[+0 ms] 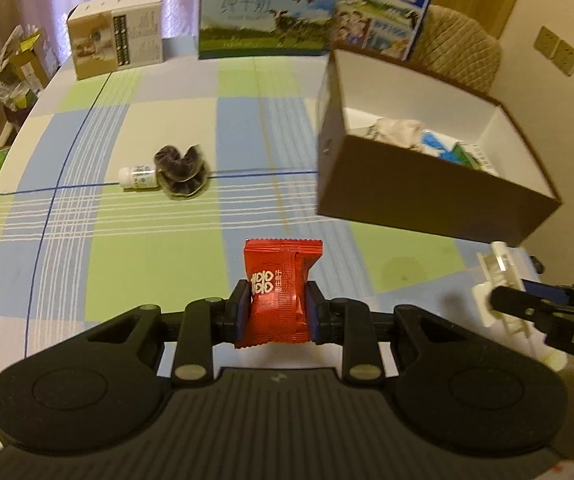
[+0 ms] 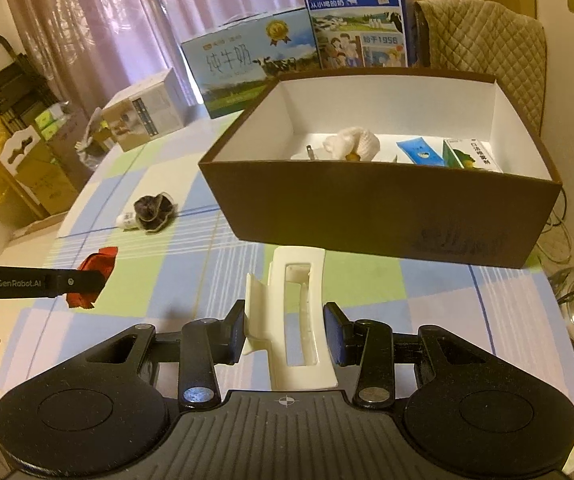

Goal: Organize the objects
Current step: 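Carry the candy packet and hair clip over the brown box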

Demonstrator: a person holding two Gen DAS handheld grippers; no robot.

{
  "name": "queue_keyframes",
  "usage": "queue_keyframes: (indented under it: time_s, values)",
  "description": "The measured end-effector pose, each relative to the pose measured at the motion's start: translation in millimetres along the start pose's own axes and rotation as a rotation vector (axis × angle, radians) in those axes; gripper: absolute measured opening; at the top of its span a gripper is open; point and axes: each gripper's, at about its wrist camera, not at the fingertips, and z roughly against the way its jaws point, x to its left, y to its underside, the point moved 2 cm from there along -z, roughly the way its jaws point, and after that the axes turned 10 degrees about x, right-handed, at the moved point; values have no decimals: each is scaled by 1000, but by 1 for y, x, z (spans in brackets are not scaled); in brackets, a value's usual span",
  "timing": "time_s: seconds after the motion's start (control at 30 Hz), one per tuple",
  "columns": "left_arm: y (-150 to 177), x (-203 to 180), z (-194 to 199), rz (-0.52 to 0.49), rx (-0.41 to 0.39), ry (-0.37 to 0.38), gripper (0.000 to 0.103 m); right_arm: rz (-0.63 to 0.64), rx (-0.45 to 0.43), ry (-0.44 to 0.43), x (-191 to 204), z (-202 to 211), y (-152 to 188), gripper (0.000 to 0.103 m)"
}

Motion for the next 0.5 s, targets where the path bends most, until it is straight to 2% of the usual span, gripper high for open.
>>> queue_keyframes:
  time_s: [0.27,0.5]
  values:
    - [-10,-33,21,-68,-43,33,24,-3,-39,-9,-5,23,-6,37]
    - [-37,-60,24,-127,-89,43,24,3,-101,11,-21,41,-32,37]
